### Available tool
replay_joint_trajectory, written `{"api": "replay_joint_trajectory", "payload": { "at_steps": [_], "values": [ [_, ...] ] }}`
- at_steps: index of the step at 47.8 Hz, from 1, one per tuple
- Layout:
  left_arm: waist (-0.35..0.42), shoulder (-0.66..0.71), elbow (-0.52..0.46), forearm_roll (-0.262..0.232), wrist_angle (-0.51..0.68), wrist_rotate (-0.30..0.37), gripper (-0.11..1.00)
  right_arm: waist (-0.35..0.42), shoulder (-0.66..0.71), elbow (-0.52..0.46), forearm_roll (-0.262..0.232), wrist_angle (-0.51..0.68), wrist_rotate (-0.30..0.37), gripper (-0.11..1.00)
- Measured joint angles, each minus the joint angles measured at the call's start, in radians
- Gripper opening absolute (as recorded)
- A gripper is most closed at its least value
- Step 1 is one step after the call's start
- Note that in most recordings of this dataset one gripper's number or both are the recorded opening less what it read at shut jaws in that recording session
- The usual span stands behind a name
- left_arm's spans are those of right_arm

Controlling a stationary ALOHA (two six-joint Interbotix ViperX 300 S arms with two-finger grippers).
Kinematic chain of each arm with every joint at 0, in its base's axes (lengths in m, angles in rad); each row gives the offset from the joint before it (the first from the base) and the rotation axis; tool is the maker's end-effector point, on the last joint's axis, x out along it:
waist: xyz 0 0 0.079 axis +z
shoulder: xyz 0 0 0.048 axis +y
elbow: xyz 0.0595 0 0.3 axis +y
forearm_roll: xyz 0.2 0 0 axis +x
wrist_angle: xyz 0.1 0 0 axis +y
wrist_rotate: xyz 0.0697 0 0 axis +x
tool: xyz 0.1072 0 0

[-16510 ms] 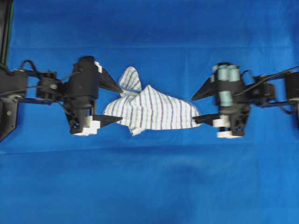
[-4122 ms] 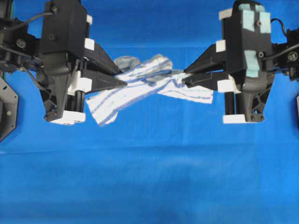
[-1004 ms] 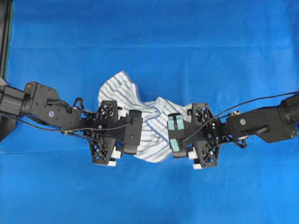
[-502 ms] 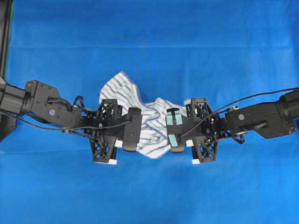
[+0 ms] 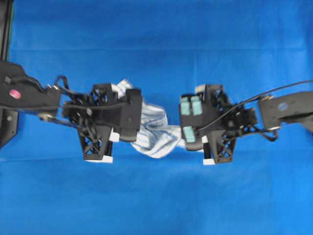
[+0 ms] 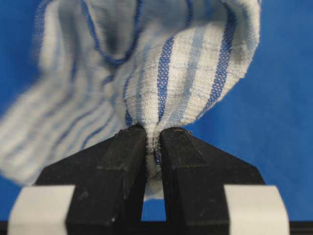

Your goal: Lift the towel with both arms.

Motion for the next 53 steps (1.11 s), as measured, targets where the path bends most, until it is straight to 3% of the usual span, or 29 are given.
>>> {"api": "replay_joint_trajectory", "payload": {
  "at_steps": [12,25,41,53],
  "values": [
    [0.031,-0.132,-0.141,0.002,0.166,0.012,0.04,0.0,-0.112,-0.124,-0.057,0.206,-0.012,0.07],
    [0.052,-0.192,-0.272,0.002,0.307,0.012,0.04,0.0,-0.178,-0.291,-0.081,0.376,-0.083,0.07],
    [0.063,-0.202,-0.416,0.003,0.38,0.012,0.04,-0.002,-0.204,-0.41,-0.083,0.463,-0.13,0.07],
    [0.066,-0.201,-0.434,0.003,0.39,0.012,0.04,-0.002,-0.204,-0.42,-0.081,0.48,-0.129,0.07]
  ]
}}
